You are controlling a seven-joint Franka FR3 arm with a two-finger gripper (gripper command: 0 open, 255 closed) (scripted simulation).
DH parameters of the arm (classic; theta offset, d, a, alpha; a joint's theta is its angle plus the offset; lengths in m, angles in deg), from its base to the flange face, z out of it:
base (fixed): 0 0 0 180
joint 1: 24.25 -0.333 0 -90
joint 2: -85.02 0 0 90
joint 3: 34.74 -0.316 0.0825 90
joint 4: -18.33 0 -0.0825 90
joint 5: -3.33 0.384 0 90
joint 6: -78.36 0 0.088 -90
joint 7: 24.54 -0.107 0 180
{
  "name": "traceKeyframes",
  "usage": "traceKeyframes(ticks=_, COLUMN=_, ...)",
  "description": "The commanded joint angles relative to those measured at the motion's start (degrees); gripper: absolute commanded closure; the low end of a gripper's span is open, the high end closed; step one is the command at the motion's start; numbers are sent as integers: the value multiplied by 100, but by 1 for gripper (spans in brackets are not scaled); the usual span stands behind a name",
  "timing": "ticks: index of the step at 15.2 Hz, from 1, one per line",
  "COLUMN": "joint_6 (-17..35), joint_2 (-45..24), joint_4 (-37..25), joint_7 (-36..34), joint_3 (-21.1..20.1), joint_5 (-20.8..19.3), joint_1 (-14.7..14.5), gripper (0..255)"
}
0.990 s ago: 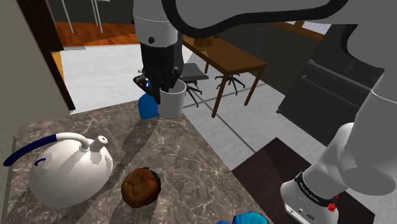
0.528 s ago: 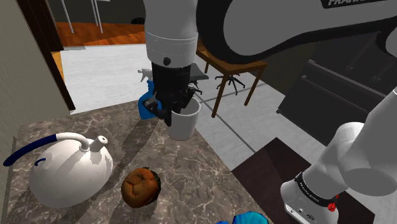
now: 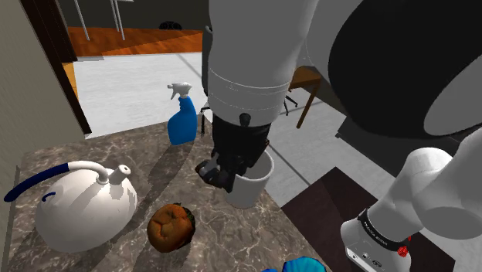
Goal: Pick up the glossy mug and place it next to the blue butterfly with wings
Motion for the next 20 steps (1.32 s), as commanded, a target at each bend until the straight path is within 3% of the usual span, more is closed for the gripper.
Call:
traceKeyframes(ticks=1, joint_6=-12, joint_2=71, joint_4=45, joint_7=-181, joint_3=-103, joint_5=64, joint_1=-91, gripper=255)
traceKeyframes(ticks=20, joint_6=1437, joint_2=-333, joint_4=1169, joint_7=-406, joint_3=-230, joint_5=-166, joint_1=-114, gripper=255)
